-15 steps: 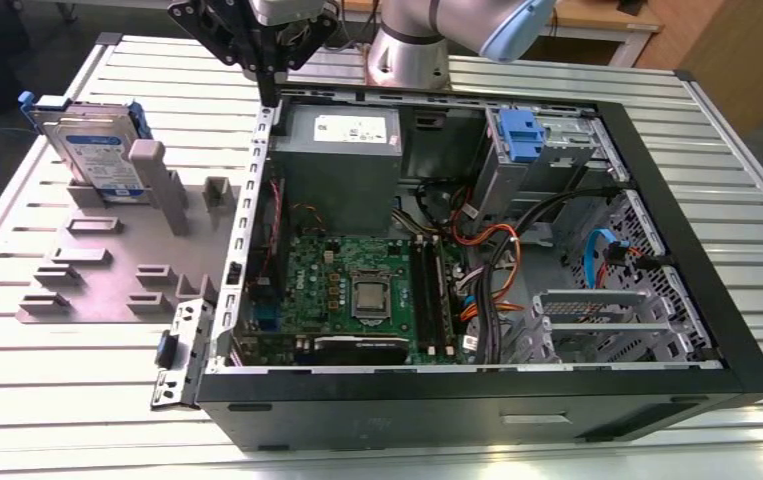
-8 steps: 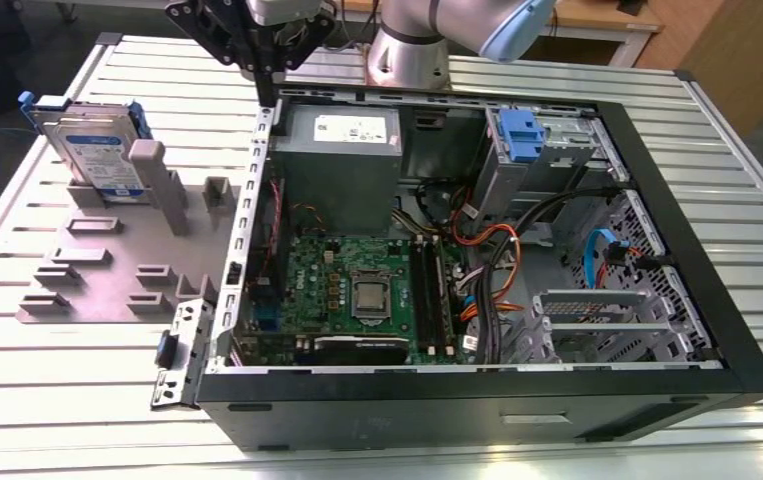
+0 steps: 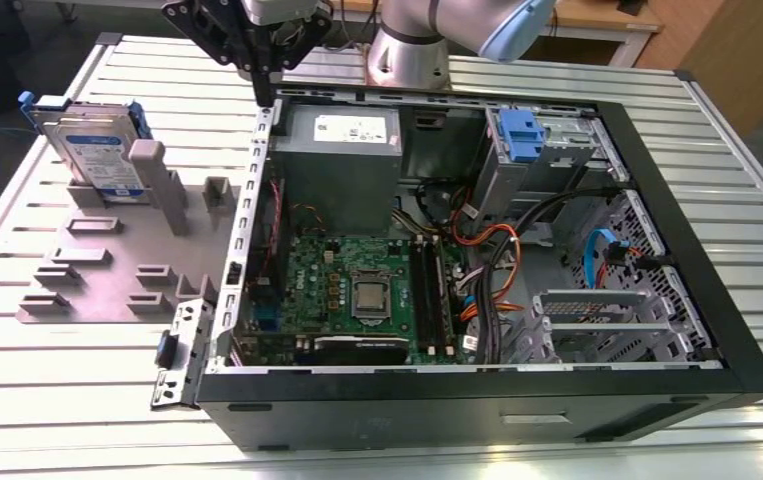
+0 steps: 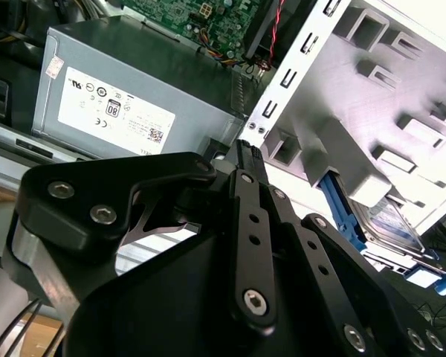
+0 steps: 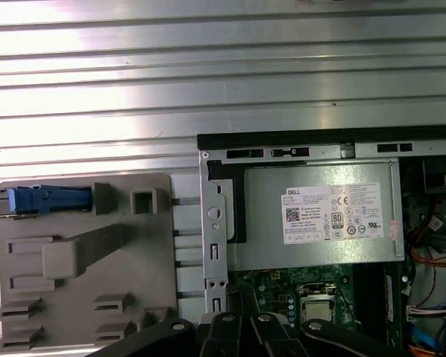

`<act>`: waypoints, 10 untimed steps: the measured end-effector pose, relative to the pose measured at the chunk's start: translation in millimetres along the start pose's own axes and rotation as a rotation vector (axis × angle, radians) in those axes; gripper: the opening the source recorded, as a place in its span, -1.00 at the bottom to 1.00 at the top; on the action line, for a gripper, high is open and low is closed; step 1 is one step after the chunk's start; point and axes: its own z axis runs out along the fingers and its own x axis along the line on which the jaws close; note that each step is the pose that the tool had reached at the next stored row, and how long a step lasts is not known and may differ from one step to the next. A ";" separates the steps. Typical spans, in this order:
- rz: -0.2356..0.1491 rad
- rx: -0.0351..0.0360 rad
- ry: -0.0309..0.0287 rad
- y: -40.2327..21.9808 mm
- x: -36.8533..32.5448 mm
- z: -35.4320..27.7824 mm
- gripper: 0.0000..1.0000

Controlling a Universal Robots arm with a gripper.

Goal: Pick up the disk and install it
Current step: 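Reach for the disk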

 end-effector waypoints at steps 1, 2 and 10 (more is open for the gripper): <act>0.000 0.0001 0.0000 0.0 0.2 0.0 -0.79; 0.000 0.0000 0.0000 0.0 0.5 0.0 -0.79; 0.000 0.0000 0.0000 -0.3 4.0 -0.1 -0.79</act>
